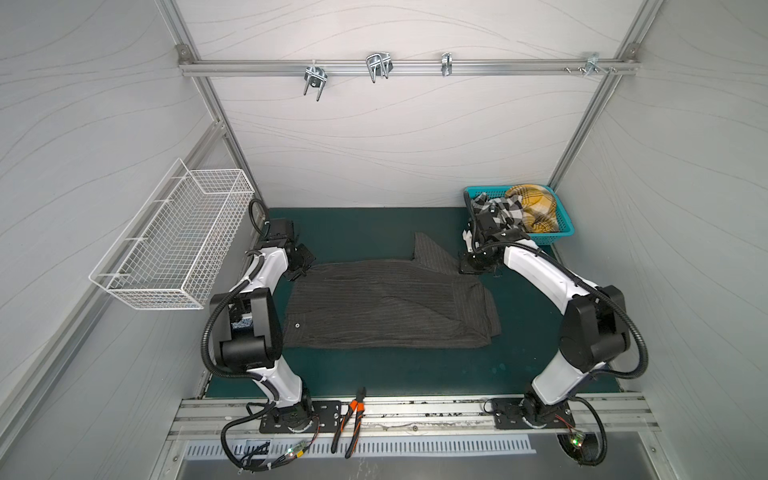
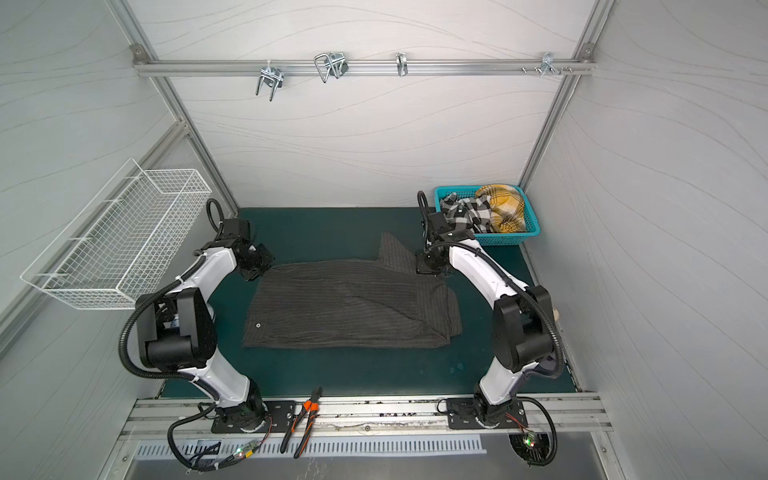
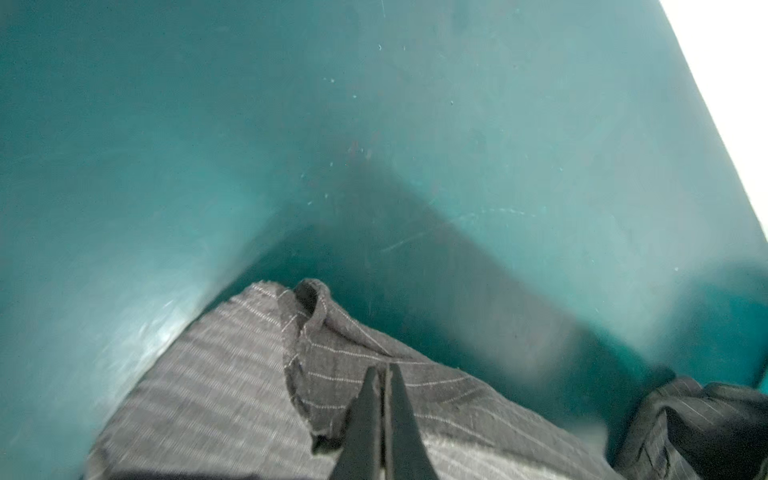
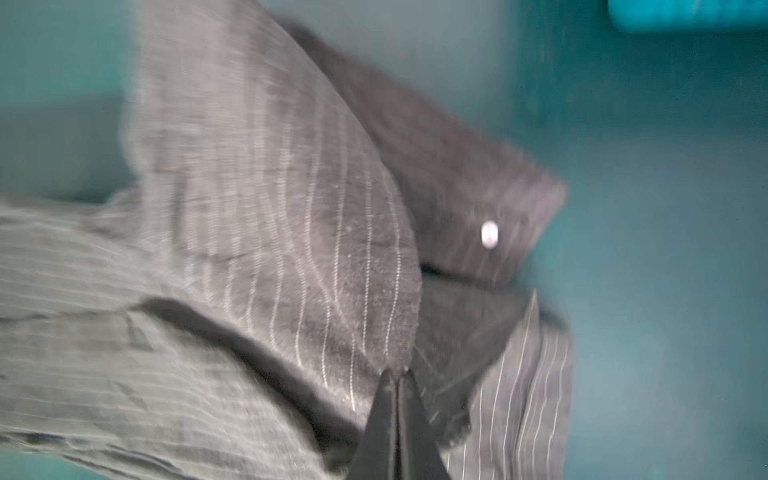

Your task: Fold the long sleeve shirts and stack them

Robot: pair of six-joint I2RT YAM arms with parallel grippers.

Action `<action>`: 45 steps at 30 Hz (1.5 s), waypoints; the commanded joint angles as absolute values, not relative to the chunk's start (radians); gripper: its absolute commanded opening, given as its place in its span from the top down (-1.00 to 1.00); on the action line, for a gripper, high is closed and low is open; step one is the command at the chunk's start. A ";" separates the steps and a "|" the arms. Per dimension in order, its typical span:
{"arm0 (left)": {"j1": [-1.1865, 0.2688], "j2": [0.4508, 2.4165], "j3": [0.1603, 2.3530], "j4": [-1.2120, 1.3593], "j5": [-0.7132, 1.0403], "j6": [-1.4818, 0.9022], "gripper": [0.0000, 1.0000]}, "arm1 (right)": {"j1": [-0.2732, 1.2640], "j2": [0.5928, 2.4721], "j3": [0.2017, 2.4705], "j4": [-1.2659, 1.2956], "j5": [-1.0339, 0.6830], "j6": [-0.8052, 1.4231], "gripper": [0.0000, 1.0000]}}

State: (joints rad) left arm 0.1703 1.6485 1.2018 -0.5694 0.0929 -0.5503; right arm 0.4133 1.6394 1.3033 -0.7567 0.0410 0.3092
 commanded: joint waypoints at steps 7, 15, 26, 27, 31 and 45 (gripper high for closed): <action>0.179 1.650 1.109 -0.635 -0.065 -0.529 1.00 | 0.410 1.597 1.095 -0.720 0.131 0.397 1.00; 0.179 1.724 1.117 -0.655 -0.083 -0.532 1.00 | 0.419 1.608 1.059 -0.701 0.093 0.423 1.00; 0.158 1.468 1.127 -0.751 -0.042 -0.647 -0.10 | 0.495 1.492 1.185 -0.825 0.111 0.434 -0.10; 0.148 1.476 1.129 -0.745 -0.026 -0.654 0.00 | 0.497 1.488 1.210 -0.828 0.108 0.431 -0.15; 0.123 1.580 1.144 -0.719 0.045 -0.663 0.51 | 0.509 1.588 1.342 -0.825 0.021 0.390 -0.48; 0.128 1.825 1.236 -0.689 0.069 -0.616 0.98 | 0.543 2.303 2.118 -0.943 0.141 0.312 -0.52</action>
State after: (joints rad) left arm 0.1242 1.8198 1.1950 -0.6945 0.0681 -0.6380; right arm 0.5602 2.2322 2.0151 -0.8669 0.0856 0.3229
